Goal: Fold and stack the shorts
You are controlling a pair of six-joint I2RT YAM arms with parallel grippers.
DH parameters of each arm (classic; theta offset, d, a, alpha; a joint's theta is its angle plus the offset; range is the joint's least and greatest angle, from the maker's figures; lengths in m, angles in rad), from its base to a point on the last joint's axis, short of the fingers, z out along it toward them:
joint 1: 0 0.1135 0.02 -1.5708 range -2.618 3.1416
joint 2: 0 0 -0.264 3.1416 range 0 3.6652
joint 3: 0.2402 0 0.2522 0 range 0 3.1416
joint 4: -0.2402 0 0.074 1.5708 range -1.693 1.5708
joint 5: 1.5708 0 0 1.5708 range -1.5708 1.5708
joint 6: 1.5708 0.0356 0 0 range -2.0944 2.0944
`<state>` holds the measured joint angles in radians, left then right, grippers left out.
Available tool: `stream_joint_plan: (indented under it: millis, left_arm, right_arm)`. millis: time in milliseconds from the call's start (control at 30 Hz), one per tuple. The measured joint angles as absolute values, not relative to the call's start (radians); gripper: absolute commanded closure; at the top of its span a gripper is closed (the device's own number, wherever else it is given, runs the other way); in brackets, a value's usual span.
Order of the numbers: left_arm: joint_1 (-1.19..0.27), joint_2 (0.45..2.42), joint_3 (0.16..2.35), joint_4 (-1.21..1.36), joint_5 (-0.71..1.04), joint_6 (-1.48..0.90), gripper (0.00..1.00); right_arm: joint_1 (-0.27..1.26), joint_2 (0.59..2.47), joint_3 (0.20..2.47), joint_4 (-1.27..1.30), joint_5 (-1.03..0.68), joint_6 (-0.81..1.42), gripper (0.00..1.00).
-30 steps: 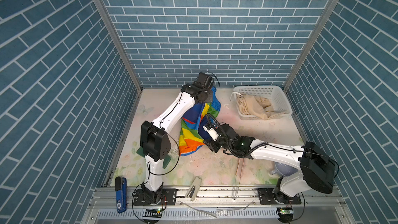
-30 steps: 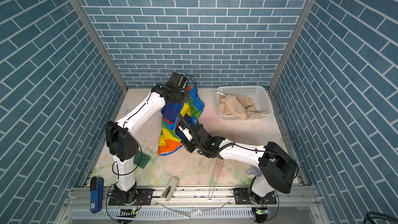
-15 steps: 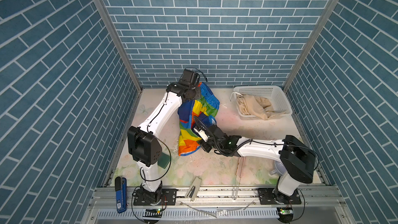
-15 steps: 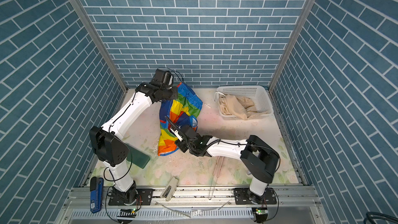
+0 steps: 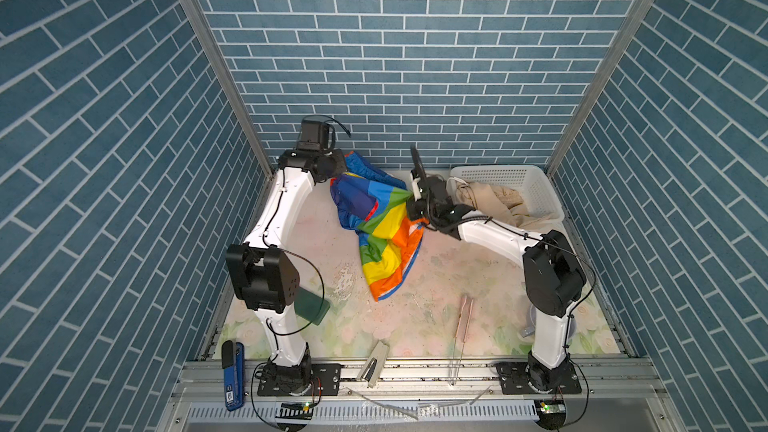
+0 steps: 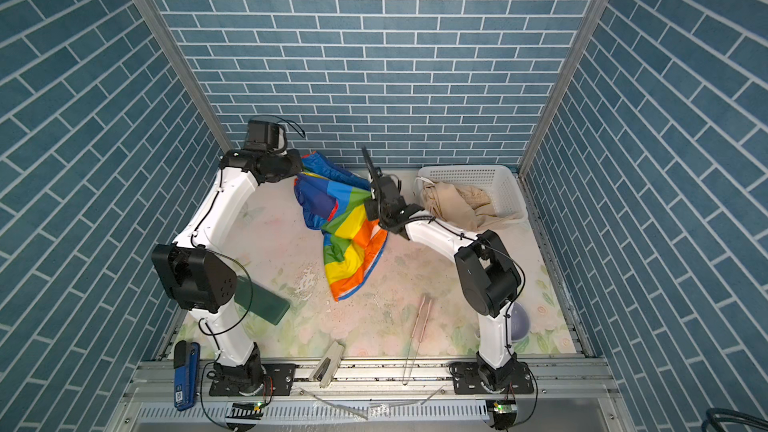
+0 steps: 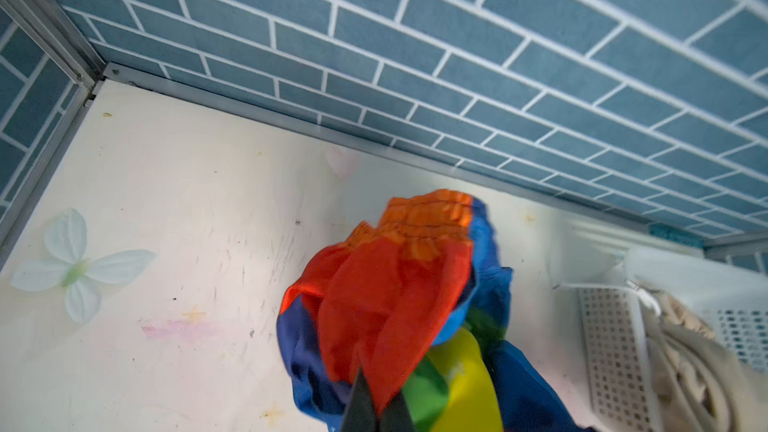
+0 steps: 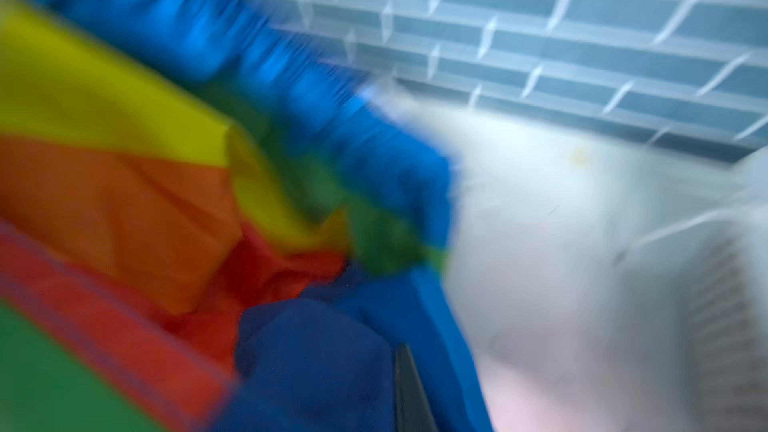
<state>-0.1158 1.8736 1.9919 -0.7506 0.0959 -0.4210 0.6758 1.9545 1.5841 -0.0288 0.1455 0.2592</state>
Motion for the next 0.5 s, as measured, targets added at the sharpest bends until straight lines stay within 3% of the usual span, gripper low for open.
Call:
stream_joint_plan:
  millis: [133,367,500]
  left_arm:
    - [-0.116,1.918,2.148,-0.791,0.137,-0.432,1.0]
    - [-0.117,2.051,2.61,-0.905,0.178,-0.448,1.0]
    - [-0.117,2.045,2.724,-0.928,0.181,-0.456,1.0]
  right_arm:
    - [0.614,2.026,1.854,-0.106,0.146,0.253,1.0]
    - [0.564,2.229,2.446,-0.252,0.104,0.176,1.0]
    - [0.564,2.241,2.569,-0.254,0.068,0.129,1.0]
